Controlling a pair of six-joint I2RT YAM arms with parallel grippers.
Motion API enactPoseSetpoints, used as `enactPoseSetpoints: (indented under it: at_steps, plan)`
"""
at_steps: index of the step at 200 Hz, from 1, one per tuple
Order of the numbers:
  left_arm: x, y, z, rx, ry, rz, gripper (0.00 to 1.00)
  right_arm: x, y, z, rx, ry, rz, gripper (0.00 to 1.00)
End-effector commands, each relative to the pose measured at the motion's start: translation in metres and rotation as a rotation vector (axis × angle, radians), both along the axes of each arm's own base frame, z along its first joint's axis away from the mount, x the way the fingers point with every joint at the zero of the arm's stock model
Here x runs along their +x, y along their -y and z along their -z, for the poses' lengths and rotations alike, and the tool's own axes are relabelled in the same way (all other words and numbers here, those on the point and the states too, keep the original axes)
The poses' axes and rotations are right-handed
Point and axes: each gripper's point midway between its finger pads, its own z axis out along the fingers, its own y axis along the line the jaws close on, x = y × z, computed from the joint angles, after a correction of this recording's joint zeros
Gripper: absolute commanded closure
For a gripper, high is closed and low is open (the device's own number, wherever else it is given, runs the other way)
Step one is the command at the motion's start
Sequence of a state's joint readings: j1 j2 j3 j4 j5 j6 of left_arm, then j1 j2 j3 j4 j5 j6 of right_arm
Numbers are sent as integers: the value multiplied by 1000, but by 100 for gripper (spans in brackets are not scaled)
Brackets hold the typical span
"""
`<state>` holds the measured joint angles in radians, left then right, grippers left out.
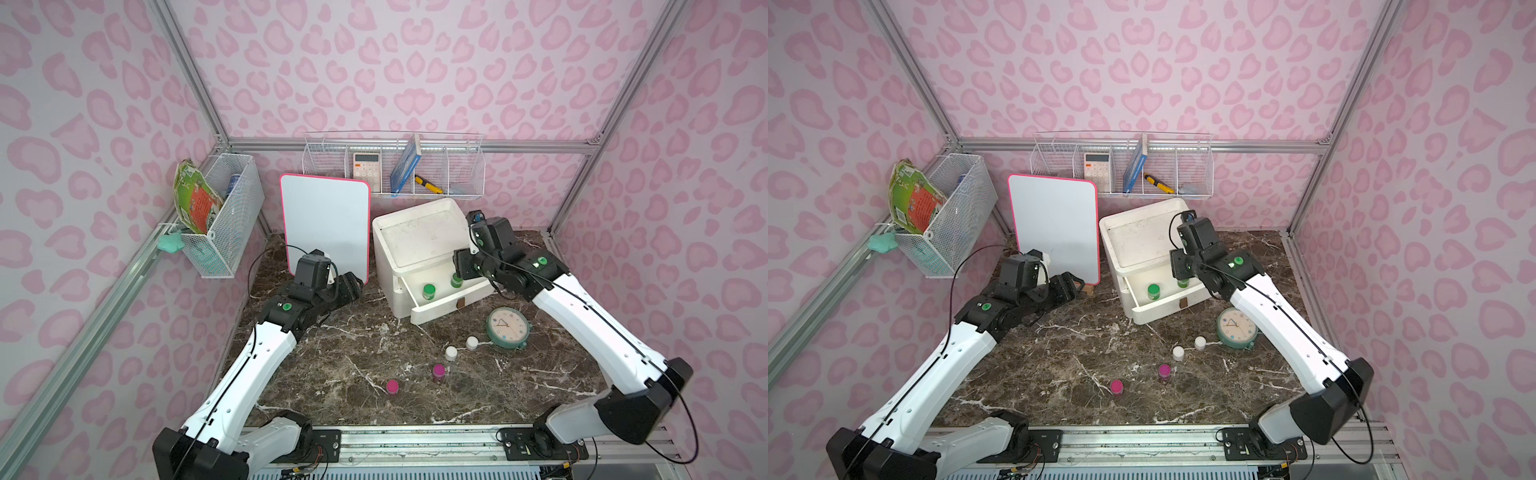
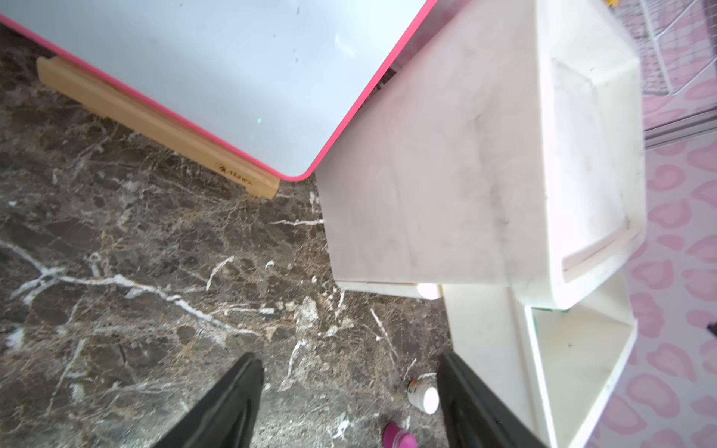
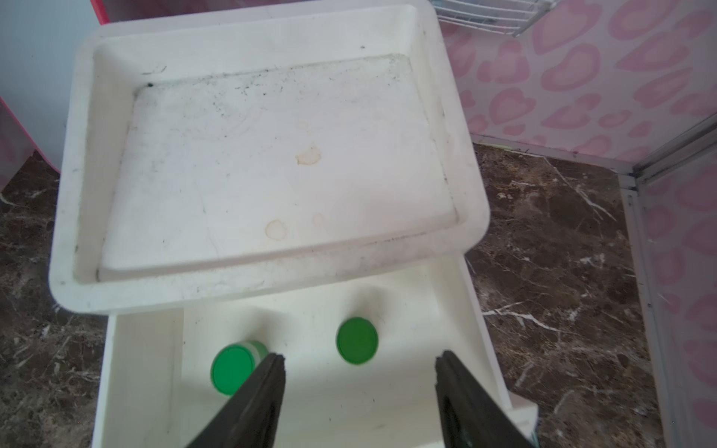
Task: Put the paint cans in the drawer according to color
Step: Place the paint can in the drawer, then close the drawer in the storage box.
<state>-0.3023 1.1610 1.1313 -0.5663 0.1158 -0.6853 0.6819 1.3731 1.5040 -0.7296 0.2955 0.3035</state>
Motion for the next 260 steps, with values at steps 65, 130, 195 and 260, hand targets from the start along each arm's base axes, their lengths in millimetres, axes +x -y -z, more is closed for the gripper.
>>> enactPoseSetpoints:
  at_steps: [65, 130, 195, 260]
  plan:
    - [79, 20, -41, -41, 34, -52, 23, -99, 8, 20, 217, 498, -228, 34]
    - [109, 35, -37, -26, 35, -57, 26, -81, 22, 91, 296, 452, -148, 35]
    - [125, 56, -31, 41, 54, -6, 32, -64, 13, 95, 271, 491, -256, 36]
    - [137, 81, -14, 45, 22, 38, 40, -54, 5, 91, 254, 529, -272, 38]
